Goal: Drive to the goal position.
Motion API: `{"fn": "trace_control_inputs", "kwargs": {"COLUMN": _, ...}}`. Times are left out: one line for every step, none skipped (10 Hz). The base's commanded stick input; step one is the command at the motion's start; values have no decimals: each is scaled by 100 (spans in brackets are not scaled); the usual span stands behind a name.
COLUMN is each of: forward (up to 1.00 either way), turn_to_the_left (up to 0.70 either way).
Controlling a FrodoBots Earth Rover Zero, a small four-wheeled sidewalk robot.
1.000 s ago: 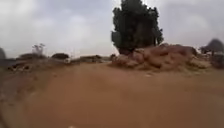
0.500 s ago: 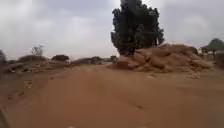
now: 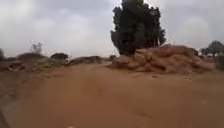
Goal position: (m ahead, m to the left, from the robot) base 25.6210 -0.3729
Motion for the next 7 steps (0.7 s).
{"fn": "trace_control_inputs", "kwargs": {"forward": 50, "turn_to_the_left": 0}}
{"fn": "trace_control_inputs", "kwargs": {"forward": 50, "turn_to_the_left": 0}}
{"fn": "trace_control_inputs", "kwargs": {"forward": 50, "turn_to_the_left": -21}}
{"fn": "trace_control_inputs", "kwargs": {"forward": 50, "turn_to_the_left": -44}}
{"fn": "trace_control_inputs", "kwargs": {"forward": 50, "turn_to_the_left": 0}}
{"fn": "trace_control_inputs", "kwargs": {"forward": 50, "turn_to_the_left": 0}}
{"fn": "trace_control_inputs", "kwargs": {"forward": 50, "turn_to_the_left": 0}}
